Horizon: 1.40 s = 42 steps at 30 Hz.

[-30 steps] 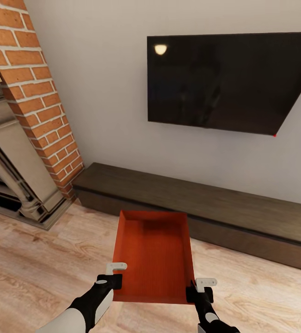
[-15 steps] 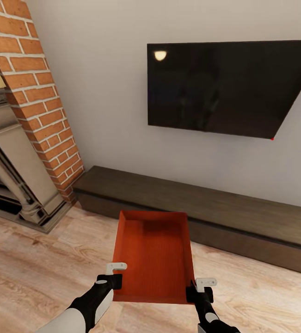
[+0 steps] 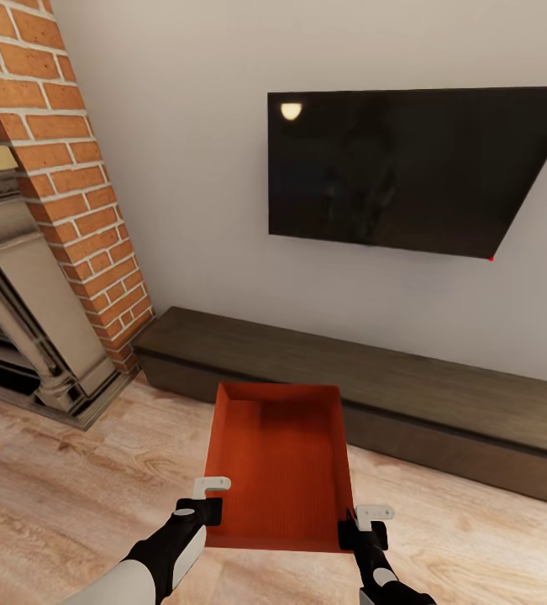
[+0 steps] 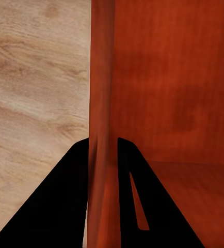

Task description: Move the two storage containers from the living room to the garage. In the garage, place one container on the floor and stack the other container on top of it (either order is fine).

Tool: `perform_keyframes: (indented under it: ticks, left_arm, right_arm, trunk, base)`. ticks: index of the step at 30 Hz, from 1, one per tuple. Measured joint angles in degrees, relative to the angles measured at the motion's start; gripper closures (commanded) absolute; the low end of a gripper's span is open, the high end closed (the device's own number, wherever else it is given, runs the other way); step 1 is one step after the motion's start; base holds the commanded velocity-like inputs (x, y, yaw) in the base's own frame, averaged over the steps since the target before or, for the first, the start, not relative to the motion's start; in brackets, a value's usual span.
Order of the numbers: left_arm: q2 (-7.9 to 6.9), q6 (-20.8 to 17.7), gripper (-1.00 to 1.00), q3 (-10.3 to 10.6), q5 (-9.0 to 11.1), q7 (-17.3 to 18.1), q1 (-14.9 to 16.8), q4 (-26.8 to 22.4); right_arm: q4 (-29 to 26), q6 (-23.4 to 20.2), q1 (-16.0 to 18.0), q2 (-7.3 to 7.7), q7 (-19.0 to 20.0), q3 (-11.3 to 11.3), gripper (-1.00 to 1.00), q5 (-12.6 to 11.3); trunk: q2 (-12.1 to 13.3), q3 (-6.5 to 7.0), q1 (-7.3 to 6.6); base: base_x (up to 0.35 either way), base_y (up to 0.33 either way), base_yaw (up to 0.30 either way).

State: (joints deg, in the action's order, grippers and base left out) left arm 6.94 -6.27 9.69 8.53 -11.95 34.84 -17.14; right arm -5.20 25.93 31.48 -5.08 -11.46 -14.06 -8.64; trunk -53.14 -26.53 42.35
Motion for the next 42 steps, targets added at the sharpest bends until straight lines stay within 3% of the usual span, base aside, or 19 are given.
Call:
perform_keyframes:
  ticks: [42]
  left_arm:
    - [0.0, -0.02, 1.0, -0.02, -0.05, 0.0, 0.0, -0.02]
  right_arm:
    - [-0.01, 0.0, 0.0, 0.0, 0.0, 0.04, 1.0, 0.04]
  trunk:
    - [0.0, 3.84, 0.0]
  base:
    - [0.0, 0.0, 0.0]
